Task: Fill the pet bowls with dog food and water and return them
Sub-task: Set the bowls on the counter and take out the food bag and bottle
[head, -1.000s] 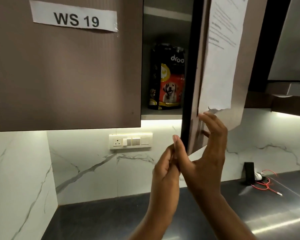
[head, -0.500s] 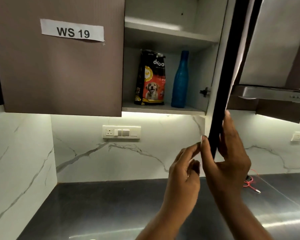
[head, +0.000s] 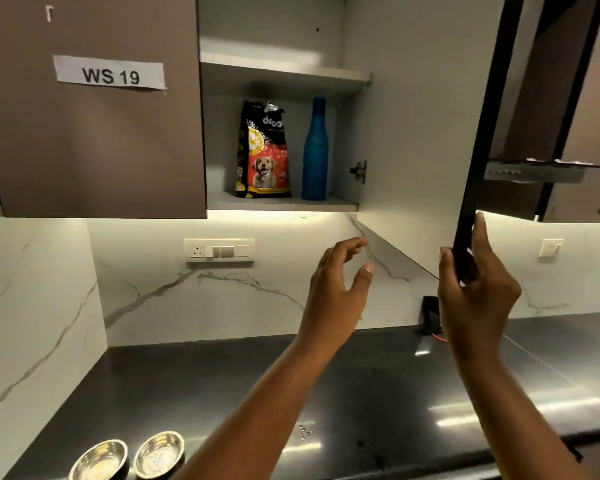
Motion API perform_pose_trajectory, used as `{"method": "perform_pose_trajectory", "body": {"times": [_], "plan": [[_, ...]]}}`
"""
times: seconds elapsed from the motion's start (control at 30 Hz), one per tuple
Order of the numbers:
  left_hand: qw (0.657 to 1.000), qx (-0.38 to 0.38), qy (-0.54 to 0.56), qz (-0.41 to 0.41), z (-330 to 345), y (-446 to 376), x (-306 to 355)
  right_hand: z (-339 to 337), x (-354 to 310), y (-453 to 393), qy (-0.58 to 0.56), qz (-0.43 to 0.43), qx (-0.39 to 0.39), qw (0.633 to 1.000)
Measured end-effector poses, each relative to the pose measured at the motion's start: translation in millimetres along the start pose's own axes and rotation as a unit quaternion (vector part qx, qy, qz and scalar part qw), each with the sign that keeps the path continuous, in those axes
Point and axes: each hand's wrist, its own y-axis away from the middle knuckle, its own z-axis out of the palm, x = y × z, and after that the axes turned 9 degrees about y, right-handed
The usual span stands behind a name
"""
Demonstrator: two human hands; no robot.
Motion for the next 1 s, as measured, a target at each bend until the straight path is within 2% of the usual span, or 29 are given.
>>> {"method": "perform_pose_trajectory", "body": {"times": [0.4, 0.57, 0.7, 0.87, 1.0], "plan": [[0.999, -0.043, -0.007, -0.015, 39.2, -18.6, 6.1, -15.5, 31.6, -1.2, -0.021, 0.056, 0.026, 0.998], [0.999, -0.04, -0.009, -0.007, 37.0, -27.8, -2.5, -16.4, 23.9, 2.5, 0.034, 0.011, 0.042, 0.998], [0.999, -0.029, -0.018, -0.005, 17.9, -37.2, -15.4, -4.5, -3.2, 2.7, 0.018, -0.046, 0.07, 0.996], [0.999, 0.001, -0.033, -0.01, -23.6, -58.1, -29.0, 46.9, -36.0, 3.5, -0.041, -0.076, 0.024, 0.996], [0.998, 0.033, -0.054, -0.003, -69.5, -82.7, -42.7, 98.7, -63.9, 8.4, -0.063, -0.052, -0.047, 0.996]]}}
